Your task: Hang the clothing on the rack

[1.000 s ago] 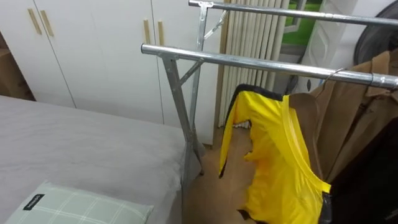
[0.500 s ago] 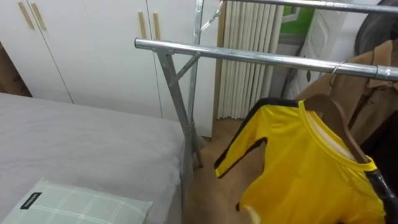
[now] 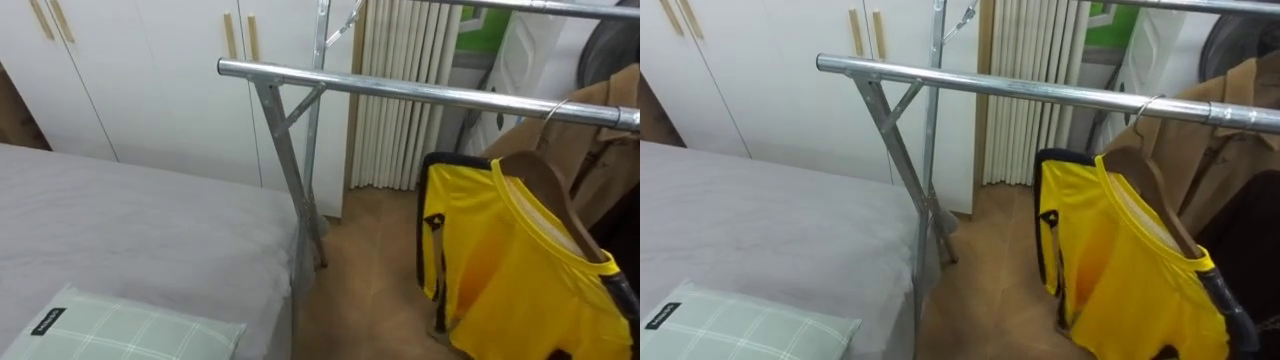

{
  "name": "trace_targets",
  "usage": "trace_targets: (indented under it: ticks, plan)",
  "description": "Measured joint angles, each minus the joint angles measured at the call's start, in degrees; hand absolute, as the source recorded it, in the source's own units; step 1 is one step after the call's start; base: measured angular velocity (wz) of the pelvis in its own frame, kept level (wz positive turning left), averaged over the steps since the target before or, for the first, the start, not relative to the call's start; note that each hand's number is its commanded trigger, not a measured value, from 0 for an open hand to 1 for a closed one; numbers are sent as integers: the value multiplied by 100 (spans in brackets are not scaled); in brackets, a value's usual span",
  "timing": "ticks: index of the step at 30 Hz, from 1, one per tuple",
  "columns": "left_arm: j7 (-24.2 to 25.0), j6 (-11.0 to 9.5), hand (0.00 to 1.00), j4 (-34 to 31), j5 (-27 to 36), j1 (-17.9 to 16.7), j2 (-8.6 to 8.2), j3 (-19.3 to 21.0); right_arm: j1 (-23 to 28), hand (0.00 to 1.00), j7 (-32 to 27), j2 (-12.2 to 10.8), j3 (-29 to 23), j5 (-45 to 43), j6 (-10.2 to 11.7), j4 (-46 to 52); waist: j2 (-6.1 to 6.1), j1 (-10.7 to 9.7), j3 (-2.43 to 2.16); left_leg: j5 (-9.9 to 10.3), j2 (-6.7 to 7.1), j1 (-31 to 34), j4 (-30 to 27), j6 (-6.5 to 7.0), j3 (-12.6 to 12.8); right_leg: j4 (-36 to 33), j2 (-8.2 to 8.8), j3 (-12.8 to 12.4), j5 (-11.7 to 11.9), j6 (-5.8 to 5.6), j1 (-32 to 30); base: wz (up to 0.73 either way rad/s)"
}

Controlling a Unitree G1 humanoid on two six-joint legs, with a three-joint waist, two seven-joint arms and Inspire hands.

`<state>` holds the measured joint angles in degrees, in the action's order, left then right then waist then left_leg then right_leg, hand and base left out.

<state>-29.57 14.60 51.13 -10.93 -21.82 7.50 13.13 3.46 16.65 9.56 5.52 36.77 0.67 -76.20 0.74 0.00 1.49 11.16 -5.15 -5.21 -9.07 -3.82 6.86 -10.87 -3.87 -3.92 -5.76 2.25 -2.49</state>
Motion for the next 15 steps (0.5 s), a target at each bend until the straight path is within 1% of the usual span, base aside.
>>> trace_targets:
  ticks: [4,6,8,10,11,12,13,14,15]
  plan:
    - [-16,0,0,8,16,0,0,0,4,0,-129,-4,-3,-203,14,2,1,-1,-11,0,2,4,0,2,-1,1,1,-8,-2,-4,-2,0]
    - [-14,0,0,20,16,0,0,0,75,0,-207,-10,-6,-215,56,1,-3,-1,-13,-2,1,-3,0,6,-2,2,2,-6,15,25,10,0]
    - [-8,0,0,25,21,0,0,0,123,0,-304,-20,-12,-215,56,31,-8,-4,-14,2,2,-3,1,3,-11,3,2,0,17,28,10,0]
    - [22,0,0,94,23,0,-1,0,152,0,-402,-32,-90,-293,56,65,-21,-49,-10,7,3,-2,19,-4,-12,7,2,15,10,18,6,0]
    - [51,-4,0,194,24,1,-1,0,171,0,-437,-44,-201,-375,58,109,-30,-116,-11,6,3,-5,35,-4,2,10,1,-9,5,9,-7,-8]
    - [105,-3,0,309,25,1,-1,4,189,0,-498,-53,-309,-572,62,183,-49,-177,-16,6,-1,-5,40,-3,42,9,-11,-51,12,17,-28,-14]
    - [122,-3,0,341,41,1,-2,10,216,0,-538,-52,-371,-673,63,251,-62,-194,-20,5,-5,-4,42,-1,70,6,-19,-63,28,41,-40,-19]
    - [147,-3,0,370,113,0,-3,17,242,0,-623,-52,-476,-952,87,297,-83,-226,-19,5,-9,1,45,2,111,-4,-26,-70,39,59,-65,-16]
    - [153,-3,0,392,199,1,-2,26,239,0,-730,-52,-513,-1133,106,341,-96,-256,-22,7,-8,4,48,5,132,-13,-28,-89,40,60,-86,-12]
